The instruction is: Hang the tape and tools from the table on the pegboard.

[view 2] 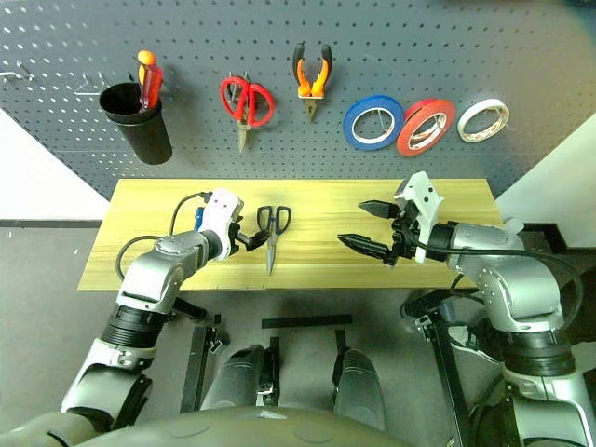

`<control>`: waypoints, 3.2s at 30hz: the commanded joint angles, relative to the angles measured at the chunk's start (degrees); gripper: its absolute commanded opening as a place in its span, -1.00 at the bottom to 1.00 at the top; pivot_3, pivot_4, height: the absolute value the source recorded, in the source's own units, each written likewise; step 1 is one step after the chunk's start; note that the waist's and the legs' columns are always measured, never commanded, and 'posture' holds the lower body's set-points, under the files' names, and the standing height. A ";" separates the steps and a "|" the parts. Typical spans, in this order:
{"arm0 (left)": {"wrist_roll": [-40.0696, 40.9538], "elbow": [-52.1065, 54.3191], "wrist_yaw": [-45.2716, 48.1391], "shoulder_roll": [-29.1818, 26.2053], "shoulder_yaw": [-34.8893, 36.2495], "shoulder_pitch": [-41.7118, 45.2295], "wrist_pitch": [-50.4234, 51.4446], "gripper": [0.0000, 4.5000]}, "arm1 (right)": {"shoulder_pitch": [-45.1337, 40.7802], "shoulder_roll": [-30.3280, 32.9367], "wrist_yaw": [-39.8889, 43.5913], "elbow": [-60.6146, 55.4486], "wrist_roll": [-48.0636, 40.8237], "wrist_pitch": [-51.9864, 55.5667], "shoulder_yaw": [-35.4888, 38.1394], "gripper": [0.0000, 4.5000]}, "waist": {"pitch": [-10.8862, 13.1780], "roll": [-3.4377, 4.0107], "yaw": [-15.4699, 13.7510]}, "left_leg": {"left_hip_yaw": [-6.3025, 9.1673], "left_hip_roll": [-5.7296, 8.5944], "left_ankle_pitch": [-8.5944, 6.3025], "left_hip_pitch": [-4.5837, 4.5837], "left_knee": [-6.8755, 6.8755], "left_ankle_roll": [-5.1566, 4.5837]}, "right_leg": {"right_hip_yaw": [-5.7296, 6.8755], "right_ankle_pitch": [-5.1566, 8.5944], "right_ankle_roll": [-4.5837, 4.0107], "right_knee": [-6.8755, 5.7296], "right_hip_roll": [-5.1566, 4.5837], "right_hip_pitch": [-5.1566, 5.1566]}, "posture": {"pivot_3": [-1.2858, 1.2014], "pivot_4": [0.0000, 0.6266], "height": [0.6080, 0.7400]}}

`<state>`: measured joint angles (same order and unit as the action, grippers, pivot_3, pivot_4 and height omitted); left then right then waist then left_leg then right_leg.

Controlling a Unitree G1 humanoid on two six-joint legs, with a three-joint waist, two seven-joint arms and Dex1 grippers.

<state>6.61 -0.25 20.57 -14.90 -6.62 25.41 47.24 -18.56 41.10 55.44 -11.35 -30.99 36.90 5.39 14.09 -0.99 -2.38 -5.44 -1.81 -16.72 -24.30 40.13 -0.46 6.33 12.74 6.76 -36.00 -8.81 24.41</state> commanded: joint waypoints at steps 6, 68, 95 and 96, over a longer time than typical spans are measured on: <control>-2.45 2.99 -7.41 5.55 -1.90 -0.66 6.50 1.00 | -4.83 2.41 4.90 7.15 2.01 -3.63 -1.12 0.99 | 2.85 0.07 0.02 | 0.02 -0.03 -0.03 -0.04 0.00 -0.05 | 0.01 0.02 -0.03 -0.01 -0.14 0.02 | 0.10 0.22 0.56; -5.04 1.96 0.17 1.15 -3.03 -2.72 -16.99 -0.76 | -5.92 7.60 12.69 4.51 -0.89 -3.66 0.65 1.00 | 7.06 0.25 -0.01 | -0.19 0.08 -0.18 -0.35 -0.18 -0.27 | 0.42 0.00 0.00 0.69 -0.67 0.20 | 0.10 0.02 0.56; 2.07 4.99 7.61 -0.24 8.38 -6.94 -67.19 -0.76 | -14.04 8.67 8.78 -3.42 -12.17 0.44 8.01 1.00 | 2.20 0.19 -3.41 | 0.07 0.47 -0.12 -1.05 -0.01 -0.20 | 1.04 -0.12 0.20 0.86 -0.57 0.23 | 0.16 -0.52 0.56; 2.15 4.74 7.17 0.07 8.39 -6.09 -67.13 -0.76 | -14.21 8.74 8.59 -3.36 -12.37 0.51 8.10 1.00 | 2.01 0.20 -3.42 | 0.07 0.47 -0.12 -1.05 -0.02 -0.20 | 1.05 -0.12 0.20 0.86 -0.57 0.23 | 0.16 -0.53 0.56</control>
<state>8.46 3.35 28.87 -15.16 1.00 18.05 -18.07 -31.71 48.73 64.33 -12.44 -41.87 37.33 11.07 16.10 -0.80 -5.80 -5.37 -1.34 -16.84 -25.35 40.12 -0.67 7.39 12.62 6.97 -35.14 -9.38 24.63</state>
